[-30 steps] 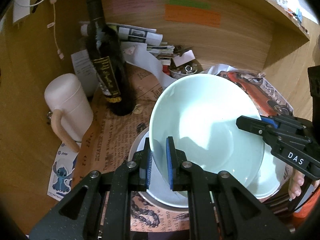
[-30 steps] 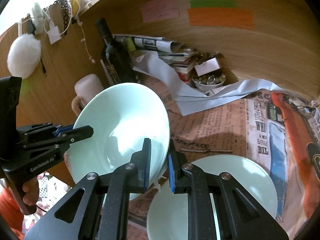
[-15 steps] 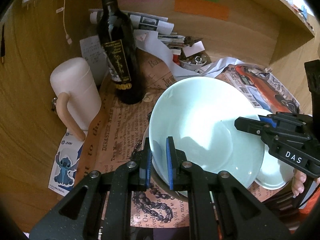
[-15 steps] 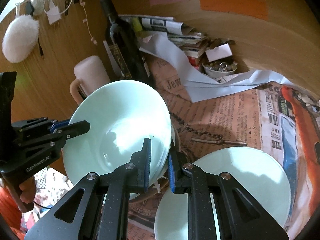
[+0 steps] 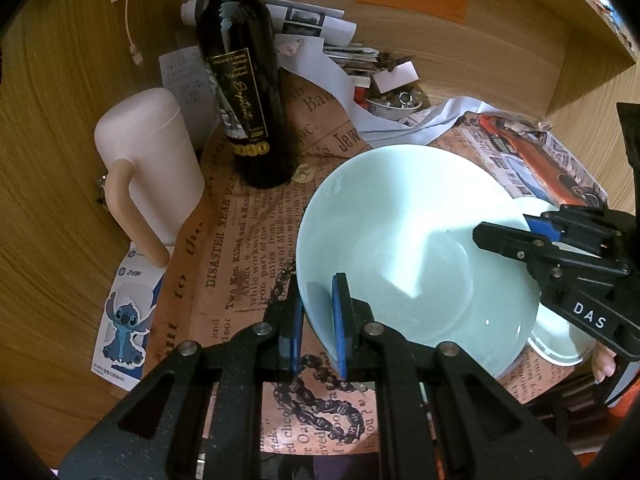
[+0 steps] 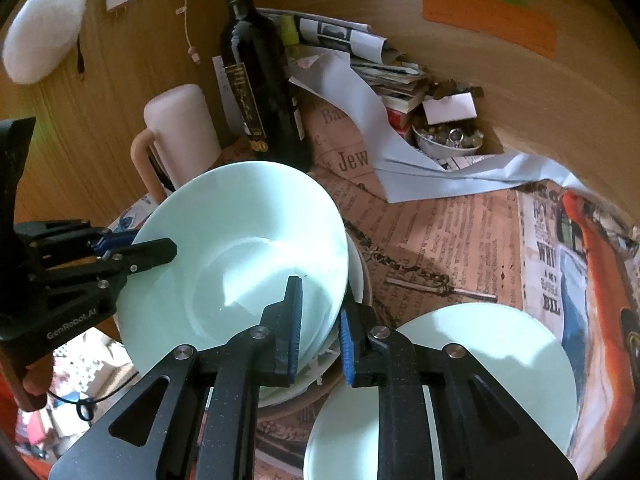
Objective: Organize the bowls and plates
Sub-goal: 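Lower the mint green bowl into the white bowl and open both tools, then grasp the rim of the nested bowl stack with both tools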
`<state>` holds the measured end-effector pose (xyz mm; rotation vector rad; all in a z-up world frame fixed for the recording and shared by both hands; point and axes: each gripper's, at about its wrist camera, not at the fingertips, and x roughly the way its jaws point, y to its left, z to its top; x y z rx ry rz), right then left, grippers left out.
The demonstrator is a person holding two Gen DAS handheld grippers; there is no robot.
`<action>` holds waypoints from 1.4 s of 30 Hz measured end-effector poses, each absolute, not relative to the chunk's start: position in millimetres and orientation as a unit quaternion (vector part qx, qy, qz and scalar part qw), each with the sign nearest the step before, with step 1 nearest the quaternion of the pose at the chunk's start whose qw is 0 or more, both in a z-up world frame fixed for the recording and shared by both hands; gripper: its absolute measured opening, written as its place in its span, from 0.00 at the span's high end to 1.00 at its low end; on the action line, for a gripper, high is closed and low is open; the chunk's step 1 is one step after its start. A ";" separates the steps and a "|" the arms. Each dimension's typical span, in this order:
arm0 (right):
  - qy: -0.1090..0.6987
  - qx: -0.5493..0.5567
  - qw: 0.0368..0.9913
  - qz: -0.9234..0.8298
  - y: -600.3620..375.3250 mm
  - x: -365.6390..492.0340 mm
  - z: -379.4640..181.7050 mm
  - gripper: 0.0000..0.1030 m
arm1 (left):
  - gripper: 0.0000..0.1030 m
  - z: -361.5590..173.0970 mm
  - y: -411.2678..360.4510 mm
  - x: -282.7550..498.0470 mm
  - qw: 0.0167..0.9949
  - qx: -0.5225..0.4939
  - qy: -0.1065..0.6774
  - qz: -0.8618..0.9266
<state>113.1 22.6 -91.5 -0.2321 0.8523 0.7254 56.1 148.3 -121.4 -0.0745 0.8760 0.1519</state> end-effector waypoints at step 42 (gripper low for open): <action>0.459 -0.078 0.815 0.345 5.1 137.8 -101.7 0.37 | 0.34 -136.0 169.8 50.2 0.888 -0.113 0.446 0.023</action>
